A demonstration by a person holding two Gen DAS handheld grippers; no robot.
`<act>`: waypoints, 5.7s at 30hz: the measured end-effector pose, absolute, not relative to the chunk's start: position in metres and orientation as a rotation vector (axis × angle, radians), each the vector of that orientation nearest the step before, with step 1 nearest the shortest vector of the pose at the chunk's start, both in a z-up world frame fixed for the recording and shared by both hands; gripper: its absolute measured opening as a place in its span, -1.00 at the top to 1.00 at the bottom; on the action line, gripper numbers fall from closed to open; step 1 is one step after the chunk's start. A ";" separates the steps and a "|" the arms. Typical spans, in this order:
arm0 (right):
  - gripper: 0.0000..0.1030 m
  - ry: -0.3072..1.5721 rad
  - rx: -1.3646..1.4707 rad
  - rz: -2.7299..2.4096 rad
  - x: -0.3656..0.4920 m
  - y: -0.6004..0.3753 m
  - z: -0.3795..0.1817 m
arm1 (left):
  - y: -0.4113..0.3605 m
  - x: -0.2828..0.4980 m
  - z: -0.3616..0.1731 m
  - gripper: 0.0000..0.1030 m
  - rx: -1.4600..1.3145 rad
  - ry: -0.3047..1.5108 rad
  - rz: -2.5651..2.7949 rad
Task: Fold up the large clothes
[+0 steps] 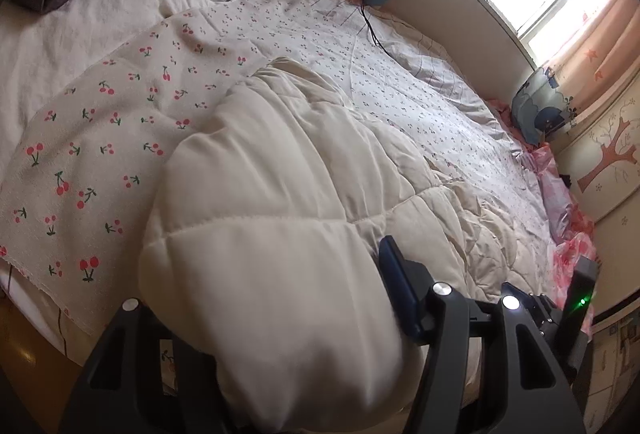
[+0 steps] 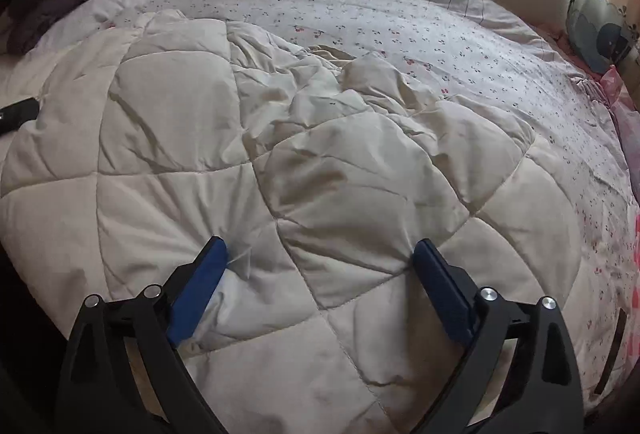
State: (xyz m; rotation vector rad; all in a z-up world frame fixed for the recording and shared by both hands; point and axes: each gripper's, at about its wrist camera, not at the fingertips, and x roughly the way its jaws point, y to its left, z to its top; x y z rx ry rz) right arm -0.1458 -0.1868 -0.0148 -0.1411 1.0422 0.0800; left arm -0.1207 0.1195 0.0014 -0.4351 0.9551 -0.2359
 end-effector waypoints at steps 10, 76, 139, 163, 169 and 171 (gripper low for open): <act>-0.77 0.983 -0.170 0.052 -0.167 -0.165 -0.006 | 0.115 -0.120 0.004 -0.20 -0.413 0.957 -0.257; -0.86 0.841 0.145 0.017 -0.176 -0.407 0.077 | -0.157 -0.138 0.027 -0.66 0.072 0.897 -0.632; -0.87 1.101 0.296 0.297 0.017 -0.255 -0.032 | 0.047 -0.057 0.010 -0.90 -0.099 1.137 -0.361; -0.87 0.992 0.399 0.329 0.037 -0.211 -0.008 | 0.049 -0.081 0.010 -0.90 -0.064 1.033 -0.332; -0.87 0.937 0.517 0.315 0.028 -0.217 -0.056 | 0.038 -0.074 0.004 -0.91 -0.011 1.008 -0.342; -0.87 0.965 0.556 0.340 0.027 -0.225 -0.050 | 0.041 -0.074 0.004 -0.91 -0.018 1.004 -0.352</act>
